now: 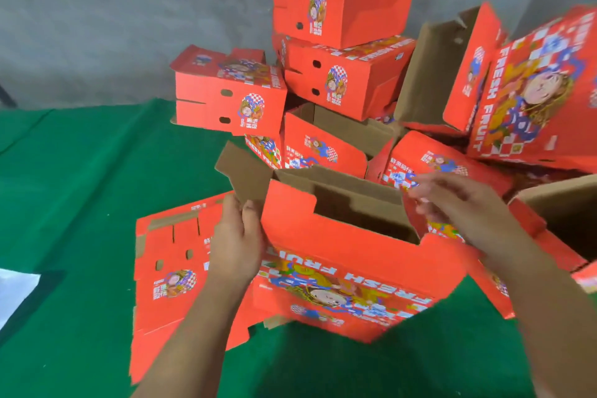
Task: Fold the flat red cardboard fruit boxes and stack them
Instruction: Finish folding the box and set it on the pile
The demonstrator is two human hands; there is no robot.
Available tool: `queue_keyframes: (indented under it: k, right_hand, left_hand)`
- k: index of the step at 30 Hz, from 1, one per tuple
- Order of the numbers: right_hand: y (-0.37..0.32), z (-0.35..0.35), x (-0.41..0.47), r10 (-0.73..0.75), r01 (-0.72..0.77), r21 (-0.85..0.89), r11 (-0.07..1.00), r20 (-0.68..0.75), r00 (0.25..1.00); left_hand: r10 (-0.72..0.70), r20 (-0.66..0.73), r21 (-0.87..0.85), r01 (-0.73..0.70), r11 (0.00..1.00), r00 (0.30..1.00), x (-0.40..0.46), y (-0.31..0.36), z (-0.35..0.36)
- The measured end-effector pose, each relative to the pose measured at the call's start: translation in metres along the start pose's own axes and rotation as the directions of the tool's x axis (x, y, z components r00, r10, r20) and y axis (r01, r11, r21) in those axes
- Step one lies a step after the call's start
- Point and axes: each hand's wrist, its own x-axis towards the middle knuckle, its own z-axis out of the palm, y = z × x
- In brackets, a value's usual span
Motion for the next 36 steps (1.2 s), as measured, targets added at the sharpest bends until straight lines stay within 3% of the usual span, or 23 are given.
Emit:
queue_keyframes:
  k: [3, 5, 7, 9, 10, 12, 14, 15, 16, 17, 18, 22, 25, 32, 33, 34, 35, 36]
  right_hand:
    - [0.007, 0.001, -0.010, -0.075, 0.080, 0.081, 0.993, -0.073, 0.995]
    - [0.011, -0.005, -0.016, -0.155, 0.155, -0.004, 0.988, 0.016, 0.988]
    - [0.016, 0.001, -0.014, -0.048, 0.075, -0.177, 0.981, 0.151, 0.987]
    - [0.027, 0.006, -0.002, 0.137, -0.120, -0.213, 0.970, 0.070, 0.988]
    - [0.033, 0.006, 0.000, 0.229, -0.225, -0.140, 0.964, 0.010, 0.973]
    - [0.033, 0.005, -0.004, 0.167, -0.164, -0.107, 0.981, 0.016, 0.986]
    - [0.041, -0.003, -0.006, 0.188, -0.176, -0.120, 0.977, 0.092, 0.978]
    - [0.047, -0.008, -0.008, 0.239, -0.237, -0.032, 0.971, 0.093, 0.967]
    - [0.047, -0.013, -0.011, 0.287, -0.286, -0.049, 0.957, 0.006, 0.958]
    - [0.051, -0.017, -0.010, 0.251, -0.258, -0.047, 0.965, -0.126, 0.960]
    - [0.048, -0.019, -0.013, 0.237, -0.252, -0.077, 0.965, -0.171, 0.956]
    - [0.037, -0.021, -0.016, 0.114, -0.092, 0.092, 0.991, -0.262, 0.958]
    - [0.037, -0.025, -0.012, 0.106, -0.102, 0.030, 0.994, -0.320, 0.941]
    - [0.043, -0.022, -0.010, 0.146, -0.092, 0.144, 0.985, -0.428, 0.892]
    - [0.042, -0.017, -0.013, 0.110, -0.077, 0.092, 0.993, -0.455, 0.883]
    - [0.042, -0.012, -0.016, 0.007, -0.058, -0.087, 0.995, -0.492, 0.870]
    - [0.042, -0.005, -0.021, -0.155, -0.051, -0.382, 0.923, -0.488, 0.859]
    - [0.043, 0.003, -0.027, -0.345, -0.005, -0.641, 0.768, -0.420, 0.840]
  left_hand:
    - [-0.047, -0.010, -0.069, 0.047, 0.997, 0.999, 0.001, -0.005, 0.003]
    - [-0.011, -0.015, -0.019, 0.011, 1.000, 1.000, -0.002, -0.002, 0.002]
    - [0.012, -0.064, 0.043, -0.009, 0.999, 0.998, -0.006, 0.002, 0.004]
    - [0.001, -0.114, 0.057, 0.006, 0.998, 0.993, -0.008, 0.004, 0.008]
    - [0.004, -0.124, 0.062, 0.003, 0.998, 0.992, -0.010, 0.003, 0.009]
    - [0.062, -0.087, 0.082, -0.055, 0.995, 0.994, -0.012, 0.005, 0.010]
    - [0.105, -0.067, 0.071, -0.100, 0.992, 0.992, -0.007, 0.004, 0.011]
    - [0.109, -0.075, 0.074, -0.103, 0.992, 0.991, -0.004, 0.003, 0.011]
    - [0.096, -0.064, 0.077, -0.091, 0.993, 0.993, -0.002, 0.002, 0.012]
    - [0.070, -0.037, 0.063, -0.067, 0.996, 0.997, -0.002, 0.001, 0.012]
    - [0.028, -0.009, 0.014, -0.028, 1.000, 1.000, -0.004, 0.003, 0.013]
    - [0.051, -0.036, -0.106, -0.055, 0.993, 0.998, -0.017, 0.011, 0.017]
    - [-0.037, 0.022, -0.268, 0.041, 0.962, 0.999, -0.021, 0.023, 0.017]
    - [0.072, 0.097, -0.084, -0.064, 0.994, 0.993, -0.020, 0.032, 0.023]
    - [0.100, 0.118, -0.007, -0.100, 0.995, 0.988, -0.020, 0.029, 0.024]
    - [0.103, 0.134, 0.058, -0.112, 0.992, 0.986, -0.019, 0.024, 0.025]
    - [0.087, 0.134, 0.128, -0.105, 0.986, 0.987, -0.018, 0.021, 0.027]
    - [0.082, 0.115, 0.193, -0.103, 0.976, 0.990, -0.017, 0.019, 0.029]
